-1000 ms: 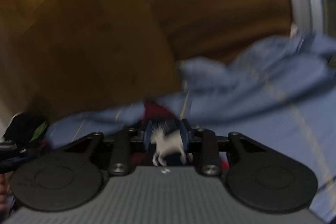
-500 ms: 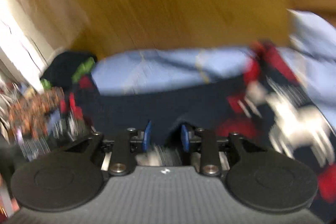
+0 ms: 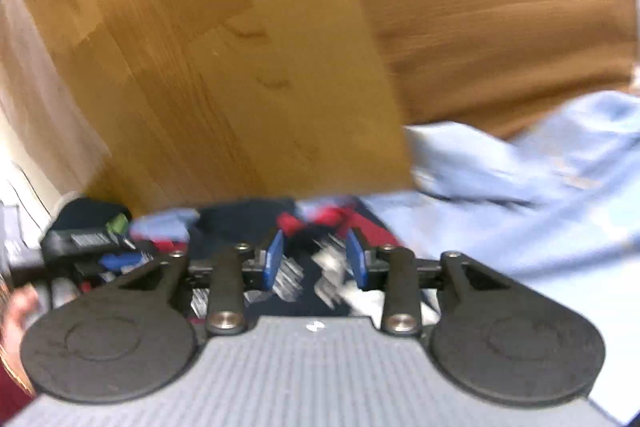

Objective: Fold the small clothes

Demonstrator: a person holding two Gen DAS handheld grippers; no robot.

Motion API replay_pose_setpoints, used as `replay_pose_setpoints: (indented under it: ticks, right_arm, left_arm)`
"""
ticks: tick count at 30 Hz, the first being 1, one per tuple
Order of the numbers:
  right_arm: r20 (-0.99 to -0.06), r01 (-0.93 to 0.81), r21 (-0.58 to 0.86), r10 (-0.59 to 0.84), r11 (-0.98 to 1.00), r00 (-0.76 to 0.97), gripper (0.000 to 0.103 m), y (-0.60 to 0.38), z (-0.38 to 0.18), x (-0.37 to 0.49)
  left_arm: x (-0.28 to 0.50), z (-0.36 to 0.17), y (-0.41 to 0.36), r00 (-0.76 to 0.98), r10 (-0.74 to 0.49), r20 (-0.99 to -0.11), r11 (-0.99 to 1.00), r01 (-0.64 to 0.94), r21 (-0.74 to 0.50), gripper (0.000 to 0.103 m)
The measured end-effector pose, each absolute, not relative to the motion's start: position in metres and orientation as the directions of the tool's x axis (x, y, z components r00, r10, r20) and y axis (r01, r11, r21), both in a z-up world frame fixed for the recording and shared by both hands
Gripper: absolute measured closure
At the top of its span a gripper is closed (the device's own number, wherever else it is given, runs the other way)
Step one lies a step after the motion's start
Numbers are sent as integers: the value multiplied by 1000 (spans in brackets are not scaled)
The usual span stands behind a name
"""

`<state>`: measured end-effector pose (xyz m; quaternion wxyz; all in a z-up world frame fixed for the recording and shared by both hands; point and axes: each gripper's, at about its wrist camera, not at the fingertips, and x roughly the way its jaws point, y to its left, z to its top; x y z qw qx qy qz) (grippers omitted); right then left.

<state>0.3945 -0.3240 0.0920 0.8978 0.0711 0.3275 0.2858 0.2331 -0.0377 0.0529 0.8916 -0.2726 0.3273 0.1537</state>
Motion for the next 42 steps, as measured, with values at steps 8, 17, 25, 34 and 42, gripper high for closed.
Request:
replay_pose_setpoints:
  ticks: [8,17,25,34,42]
  right_arm:
    - [-580,-491,197,505,848,639,39,-376,71,297]
    - [-645,-583,149,525,798,555,55,-360,43,235]
    - [-573,-468,400,613,788,543,92,-390,102,267]
    - [-478,-541,563,780,625,403,92,-293,164,287]
    - [-526,-540,595,797,595,298,85,-146,141,329]
  left_arm:
    - [140,64,-90,764,36,-645,882,-327,-338,56]
    - [84,53,-79,741,127,-660,903,-361,-232,52]
    - [96,34,-69,759,24,-651,938,-243,-248,48]
    - [93,27,-62,796,8,-606,929,-230,-290,43]
    - [80,33,-31,857,37,-514,910,-241,-337,42]
